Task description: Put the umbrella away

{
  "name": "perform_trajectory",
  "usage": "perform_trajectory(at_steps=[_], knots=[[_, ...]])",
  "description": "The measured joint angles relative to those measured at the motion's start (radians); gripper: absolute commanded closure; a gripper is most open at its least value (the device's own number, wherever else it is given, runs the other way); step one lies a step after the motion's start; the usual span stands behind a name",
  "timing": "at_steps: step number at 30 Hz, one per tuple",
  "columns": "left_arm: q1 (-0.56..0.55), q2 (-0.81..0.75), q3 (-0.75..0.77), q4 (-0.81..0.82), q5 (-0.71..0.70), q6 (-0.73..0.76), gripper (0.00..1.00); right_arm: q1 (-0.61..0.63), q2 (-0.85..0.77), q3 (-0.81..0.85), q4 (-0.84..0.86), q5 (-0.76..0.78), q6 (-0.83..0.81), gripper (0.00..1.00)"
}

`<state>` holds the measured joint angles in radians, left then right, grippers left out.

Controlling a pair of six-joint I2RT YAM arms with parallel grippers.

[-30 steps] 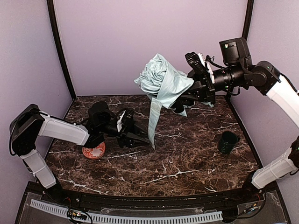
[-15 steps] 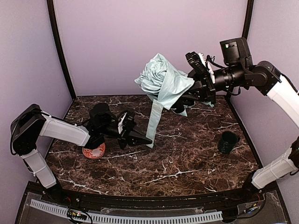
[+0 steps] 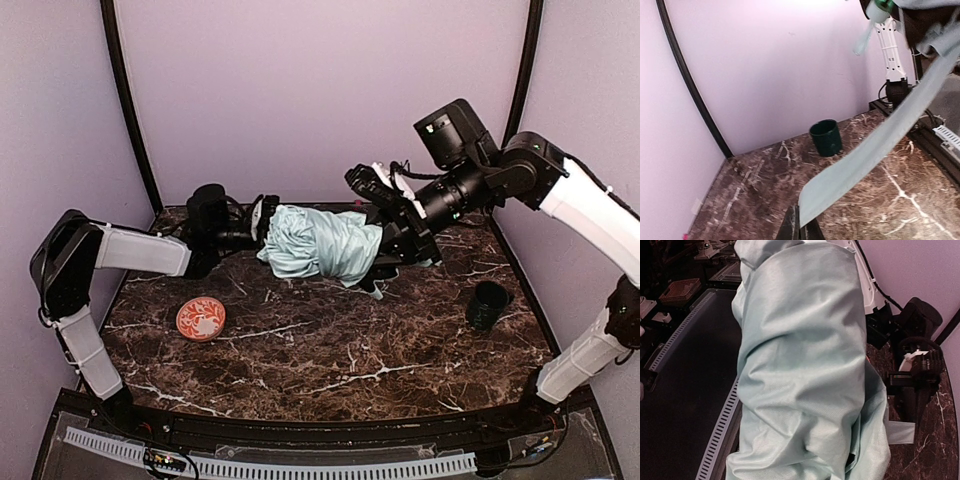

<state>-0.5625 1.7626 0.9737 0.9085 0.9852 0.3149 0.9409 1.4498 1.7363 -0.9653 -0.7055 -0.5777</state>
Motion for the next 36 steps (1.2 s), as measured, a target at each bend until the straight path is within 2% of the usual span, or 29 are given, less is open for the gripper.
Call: perform_trajectory(at_steps=[5,8,12,17,22,27,36], knots=[[0.01,0.003,0.219,-0.157,-0.019,0.188,1.0,0.028,0.009,-0.116,0.041,-0.011,0.019,1.0],[0.011,0.0,0.324,-0.252,-0.006,0.282,1.0,0.025,0.004,-0.286,0.192,-0.013,0.068,1.0],[-0.014,-0.032,0.334,-0.363,-0.013,0.395,1.0,0.019,0.012,-0.472,0.386,0.02,0.146,1.0],[-0.09,-0.137,0.206,-0.403,-0.095,0.488,1.0,-0.018,0.082,-0.581,0.519,0.026,0.253,1.0],[-0.15,-0.277,-0.006,-0.357,-0.169,0.483,1.0,-0.1,0.142,-0.644,0.62,0.017,0.351,1.0],[-0.221,-0.344,-0.195,-0.264,-0.279,0.451,1.0,-0.129,0.212,-0.669,0.73,0.014,0.461,1.0],[-0.4,-0.332,-0.303,-0.316,-0.587,0.535,1.0,-0.154,0.287,-0.725,0.847,0.032,0.613,1.0]])
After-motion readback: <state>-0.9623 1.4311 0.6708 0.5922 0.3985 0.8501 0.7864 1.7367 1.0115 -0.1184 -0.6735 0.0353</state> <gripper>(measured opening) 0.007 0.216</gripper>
